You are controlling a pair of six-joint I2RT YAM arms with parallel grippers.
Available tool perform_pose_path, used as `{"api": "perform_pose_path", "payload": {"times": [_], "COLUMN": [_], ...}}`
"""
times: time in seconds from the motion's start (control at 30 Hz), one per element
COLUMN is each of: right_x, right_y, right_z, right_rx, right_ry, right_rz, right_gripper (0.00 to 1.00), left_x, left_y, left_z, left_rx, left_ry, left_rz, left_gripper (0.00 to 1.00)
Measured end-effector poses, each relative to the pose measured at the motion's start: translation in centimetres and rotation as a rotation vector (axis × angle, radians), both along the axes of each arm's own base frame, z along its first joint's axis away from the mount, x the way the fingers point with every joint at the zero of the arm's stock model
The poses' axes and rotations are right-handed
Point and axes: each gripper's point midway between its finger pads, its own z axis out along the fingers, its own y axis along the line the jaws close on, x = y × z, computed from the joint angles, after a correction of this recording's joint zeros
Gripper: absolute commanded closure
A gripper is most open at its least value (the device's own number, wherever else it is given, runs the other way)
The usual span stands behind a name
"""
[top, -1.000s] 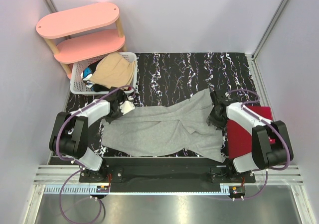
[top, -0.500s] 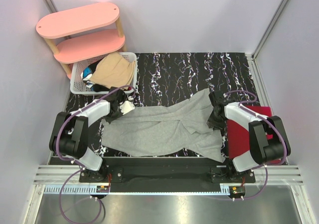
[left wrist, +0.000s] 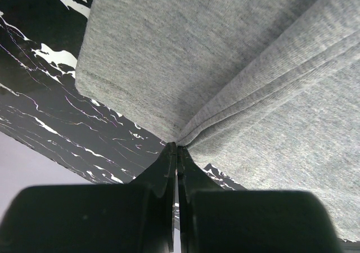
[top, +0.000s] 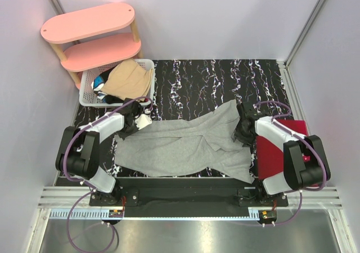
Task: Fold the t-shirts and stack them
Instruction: Flatten out the tshirt
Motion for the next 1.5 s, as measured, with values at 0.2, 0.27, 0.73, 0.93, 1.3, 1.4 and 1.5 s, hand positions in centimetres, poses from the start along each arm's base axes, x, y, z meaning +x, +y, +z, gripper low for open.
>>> {"api": "perform_pose_path", "payload": {"times": [0.2, 0.27, 0.73, 0.93, 1.3, 1.4, 1.5], "right_x": [-0.5, -1.1, -3.8, -3.6, -3.3, -3.0, -3.0], "right_y": [0.3, 0.4, 0.2, -0.5, -0.5, -0.5, -0.5], "right_z": [0.6, 0.6, 0.0, 0.5, -0.4, -0.4, -0.4], "right_rx": [0.029, 0.045, 0.055, 0.013, -0.003, 0.000, 0.000], "right_ry": [-0.015, -0.010, 0.044, 0.040, 0.075, 0.064, 0.061], "right_rz": [-0.001, -0.001, -0.038, -0.049, -0.049, -0.048, -0.046], "right_gripper": [0.47, 0.47, 0.47, 0.47, 0.55, 0.60, 0.65], "left_x": [0.0, 0.0, -0.1, -0.2, -0.2, -0.2, -0.2], "left_y": [0.0, 0.0, 0.0, 0.1, 0.1, 0.1, 0.1], "left_z": [0.0, 0.0, 0.0, 0.0, 0.0, 0.0, 0.0], "left_rx": [0.001, 0.001, 0.002, 0.003, 0.003, 0.003, 0.003], "left_ry": [0.000, 0.000, 0.002, 0.007, 0.007, 0.007, 0.007], "left_rz": [0.000, 0.000, 0.001, 0.000, 0.000, 0.000, 0.000], "left_gripper": [1.00, 1.00, 1.00, 1.00, 1.00, 1.00, 1.00]}}
